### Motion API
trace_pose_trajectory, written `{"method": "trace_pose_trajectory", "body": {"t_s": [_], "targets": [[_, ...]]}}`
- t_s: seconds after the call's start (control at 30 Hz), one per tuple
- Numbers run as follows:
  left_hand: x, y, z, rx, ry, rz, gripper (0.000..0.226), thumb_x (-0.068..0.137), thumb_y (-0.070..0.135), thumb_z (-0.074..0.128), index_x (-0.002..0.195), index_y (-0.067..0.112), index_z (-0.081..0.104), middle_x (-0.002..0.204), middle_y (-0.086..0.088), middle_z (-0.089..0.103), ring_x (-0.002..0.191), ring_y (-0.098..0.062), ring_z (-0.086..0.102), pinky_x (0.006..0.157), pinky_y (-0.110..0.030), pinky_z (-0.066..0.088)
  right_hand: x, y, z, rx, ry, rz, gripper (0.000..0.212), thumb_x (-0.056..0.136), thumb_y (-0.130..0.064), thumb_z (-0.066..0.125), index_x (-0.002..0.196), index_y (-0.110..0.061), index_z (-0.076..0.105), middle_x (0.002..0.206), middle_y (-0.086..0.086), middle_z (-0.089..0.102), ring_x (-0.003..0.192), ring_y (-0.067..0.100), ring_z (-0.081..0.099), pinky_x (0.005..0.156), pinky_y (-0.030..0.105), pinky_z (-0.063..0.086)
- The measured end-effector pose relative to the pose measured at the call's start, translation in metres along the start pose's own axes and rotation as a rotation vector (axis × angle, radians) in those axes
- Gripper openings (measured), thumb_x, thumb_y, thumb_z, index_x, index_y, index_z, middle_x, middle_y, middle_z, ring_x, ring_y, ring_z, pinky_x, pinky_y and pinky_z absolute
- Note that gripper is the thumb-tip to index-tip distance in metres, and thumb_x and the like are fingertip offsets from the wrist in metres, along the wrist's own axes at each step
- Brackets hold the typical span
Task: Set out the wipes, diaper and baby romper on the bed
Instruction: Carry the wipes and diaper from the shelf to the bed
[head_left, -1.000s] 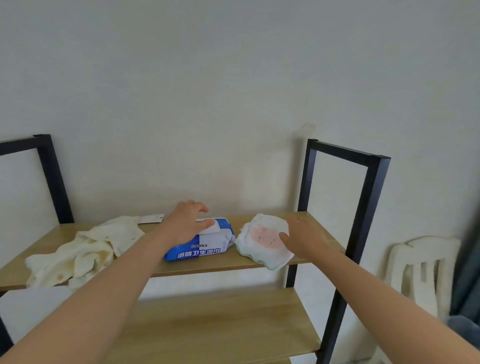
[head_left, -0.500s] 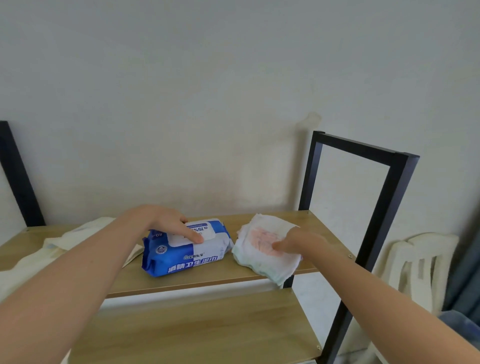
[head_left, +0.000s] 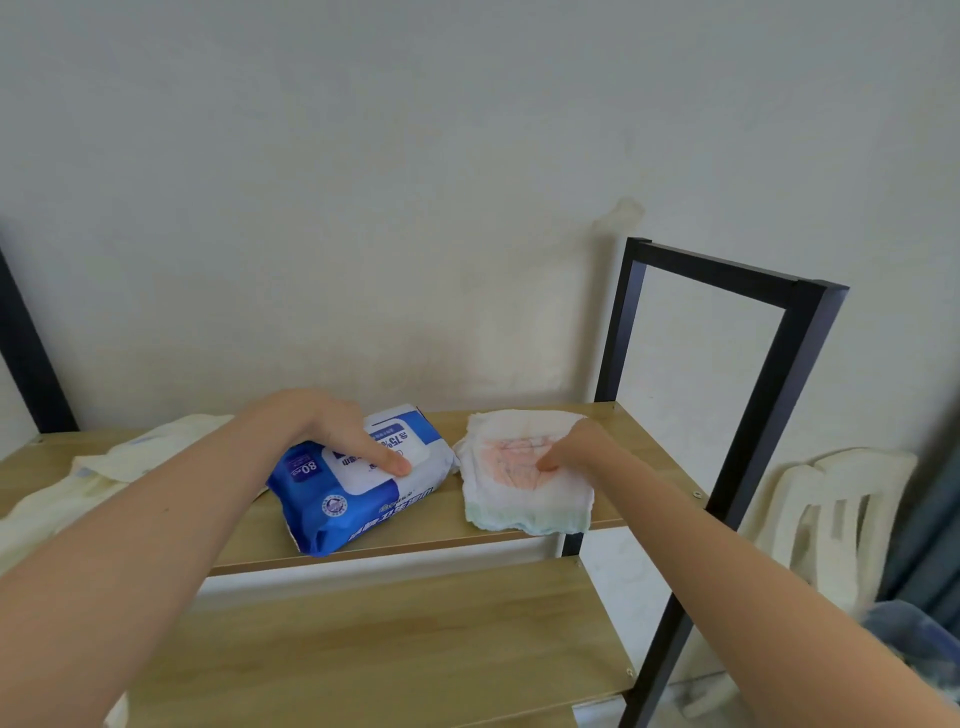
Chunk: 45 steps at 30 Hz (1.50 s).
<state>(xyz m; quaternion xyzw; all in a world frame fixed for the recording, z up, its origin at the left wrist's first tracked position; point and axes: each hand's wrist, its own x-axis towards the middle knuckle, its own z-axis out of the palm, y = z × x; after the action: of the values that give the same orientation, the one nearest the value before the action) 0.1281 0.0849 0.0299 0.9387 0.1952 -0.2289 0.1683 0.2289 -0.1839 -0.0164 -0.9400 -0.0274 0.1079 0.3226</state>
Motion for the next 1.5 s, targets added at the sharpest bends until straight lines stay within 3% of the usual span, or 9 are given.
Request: {"method": "trace_pose_trajectory", "body": {"t_s": [0.1, 0.23, 0.37, 0.57, 0.63, 0.73, 0.9, 1.13, 1.5], "targets": [[-0.007, 0.003, 0.000, 0.006, 0.005, 0.000, 0.086, 0.039, 0.080, 0.074, 0.102, 0.023, 0.062, 0.098, -0.001, 0.074, 0.088, -0.021, 0.072, 0.081, -0.035, 0.059, -0.008, 0.003, -0.011, 0.309, -0.030, 0.050, 0.050, 0.081, -0.005, 0.071, 0.125, 0.002, 0.048, 0.123, 0.020, 0.057, 0.112, 0.036, 0.057, 0.094, 0.046, 0.051], [-0.014, -0.006, -0.002, -0.153, -0.019, -0.031, 0.096, 0.026, 0.072, 0.083, 0.104, 0.018, 0.069, 0.092, -0.004, 0.078, 0.085, -0.024, 0.075, 0.085, -0.042, 0.059, -0.015, 0.005, -0.022, 0.438, -0.082, 0.000, 0.041, 0.089, -0.001, 0.056, 0.130, 0.001, 0.047, 0.127, 0.020, 0.056, 0.115, 0.036, 0.055, 0.100, 0.047, 0.047], [-0.019, -0.011, 0.008, -0.241, -0.002, 0.006, 0.086, 0.034, 0.070, 0.085, 0.102, 0.020, 0.070, 0.087, -0.003, 0.078, 0.080, -0.023, 0.076, 0.080, -0.040, 0.060, -0.022, 0.011, -0.024, 0.557, -0.089, -0.067, 0.039, 0.092, 0.000, 0.051, 0.131, -0.001, 0.047, 0.126, 0.019, 0.058, 0.113, 0.037, 0.058, 0.099, 0.050, 0.048], [-0.037, -0.018, 0.026, -0.427, 0.220, 0.080, 0.071, 0.041, 0.067, 0.085, 0.094, 0.023, 0.068, 0.074, 0.002, 0.077, 0.066, -0.020, 0.075, 0.067, -0.036, 0.060, -0.043, 0.021, -0.024, 0.810, -0.015, -0.221, 0.034, 0.088, 0.003, 0.053, 0.119, -0.012, 0.050, 0.107, 0.009, 0.064, 0.087, 0.022, 0.066, 0.068, 0.036, 0.057], [-0.045, -0.021, 0.033, -0.590, 0.300, 0.105, 0.061, 0.048, 0.059, 0.088, 0.093, 0.023, 0.068, 0.070, 0.003, 0.077, 0.060, -0.018, 0.074, 0.053, -0.027, 0.054, -0.053, 0.026, -0.025, 0.866, 0.004, -0.251, 0.041, 0.089, 0.001, 0.055, 0.126, -0.014, 0.045, 0.109, 0.008, 0.061, 0.088, 0.023, 0.067, 0.065, 0.037, 0.059], [-0.063, -0.022, 0.045, -0.929, 0.394, 0.150, 0.054, 0.051, 0.044, 0.091, 0.094, 0.020, 0.069, 0.073, -0.002, 0.077, 0.061, -0.023, 0.074, 0.047, -0.029, 0.055, -0.076, 0.032, -0.027, 0.936, -0.001, -0.292, 0.044, 0.090, -0.001, 0.054, 0.128, -0.021, 0.042, 0.108, 0.006, 0.063, 0.085, 0.023, 0.070, 0.054, 0.034, 0.059], [-0.105, -0.014, 0.075, -1.290, 0.340, 0.227, 0.070, 0.041, 0.038, 0.090, 0.104, 0.016, 0.069, 0.087, -0.008, 0.078, 0.072, -0.027, 0.075, 0.051, -0.035, 0.057, -0.121, 0.044, -0.029, 0.943, -0.032, -0.438, 0.040, 0.091, -0.002, 0.057, 0.122, -0.025, 0.046, 0.111, 0.005, 0.066, 0.092, 0.023, 0.071, 0.063, 0.034, 0.059], [-0.147, 0.001, 0.155, -1.506, 0.313, 0.152, 0.069, 0.045, 0.040, 0.088, 0.107, 0.020, 0.064, 0.087, -0.005, 0.078, 0.074, -0.026, 0.075, 0.054, -0.037, 0.058, -0.165, 0.071, -0.012, 0.823, -0.002, -0.570, 0.040, 0.089, -0.003, 0.058, 0.120, -0.026, 0.049, 0.108, 0.002, 0.068, 0.094, 0.016, 0.070, 0.076, 0.041, 0.060], [-0.197, 0.037, 0.278, -1.582, 0.611, -0.017, 0.086, 0.032, 0.053, 0.085, 0.110, 0.033, 0.053, 0.082, 0.013, 0.075, 0.071, -0.014, 0.075, 0.049, -0.032, 0.057, -0.200, 0.138, 0.012, 0.705, -0.169, -0.586, 0.039, 0.089, -0.008, 0.060, 0.118, -0.031, 0.050, 0.099, -0.011, 0.069, 0.087, 0.004, 0.068, 0.067, 0.030, 0.060]]}}
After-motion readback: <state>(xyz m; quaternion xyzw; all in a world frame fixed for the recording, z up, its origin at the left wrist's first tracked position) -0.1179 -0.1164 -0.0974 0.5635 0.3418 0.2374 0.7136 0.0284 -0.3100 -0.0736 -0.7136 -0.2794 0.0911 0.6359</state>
